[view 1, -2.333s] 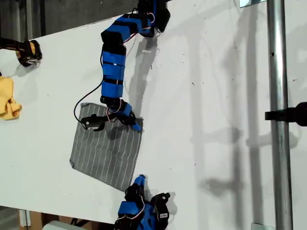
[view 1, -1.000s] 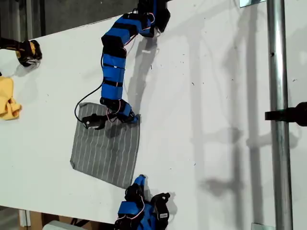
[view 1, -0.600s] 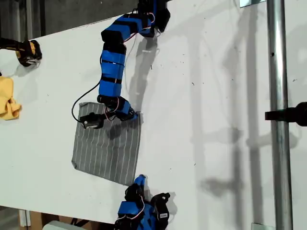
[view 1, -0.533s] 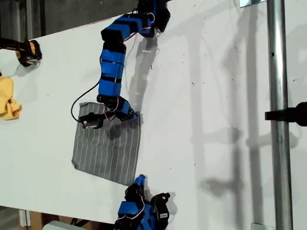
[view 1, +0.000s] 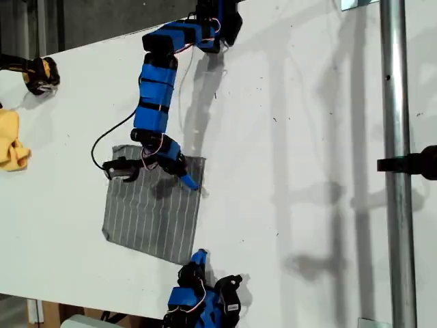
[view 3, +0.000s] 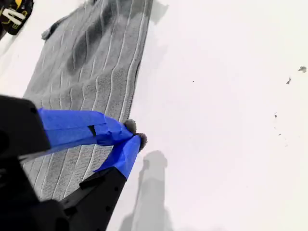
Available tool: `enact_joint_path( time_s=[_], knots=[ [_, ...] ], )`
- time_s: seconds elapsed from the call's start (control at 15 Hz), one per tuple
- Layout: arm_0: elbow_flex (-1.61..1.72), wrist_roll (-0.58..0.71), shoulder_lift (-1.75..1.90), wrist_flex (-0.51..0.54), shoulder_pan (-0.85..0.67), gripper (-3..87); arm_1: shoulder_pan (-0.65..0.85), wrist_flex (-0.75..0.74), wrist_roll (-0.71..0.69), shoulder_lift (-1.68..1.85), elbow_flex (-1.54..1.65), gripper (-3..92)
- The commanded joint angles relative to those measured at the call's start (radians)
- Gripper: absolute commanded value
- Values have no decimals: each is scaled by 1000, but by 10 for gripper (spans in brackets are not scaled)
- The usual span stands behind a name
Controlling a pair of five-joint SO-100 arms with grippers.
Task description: Grasp corners of a towel and fold twice.
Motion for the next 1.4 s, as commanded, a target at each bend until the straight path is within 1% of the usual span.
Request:
enact_joint_path(
  time_s=[0.0,0.2,0.53,0.8,1.07,1.33],
  knots=[
    [6,8,5,8,-3,-22,8,9,-9,132,-5,444],
    [6,6,5,8,-3,-22,46,14,-26,146,-5,431],
    [6,6,5,8,-3,-22,60,-44,-37,-35,-5,414],
    [6,8,5,8,-6,-22,38,-20,-38,-109,-5,407],
    [6,5,5,8,-5,-22,48,8,-43,-173,-5,389],
    [6,5,5,8,-8,-22,64,29,-37,-192,-6,336]
  ],
)
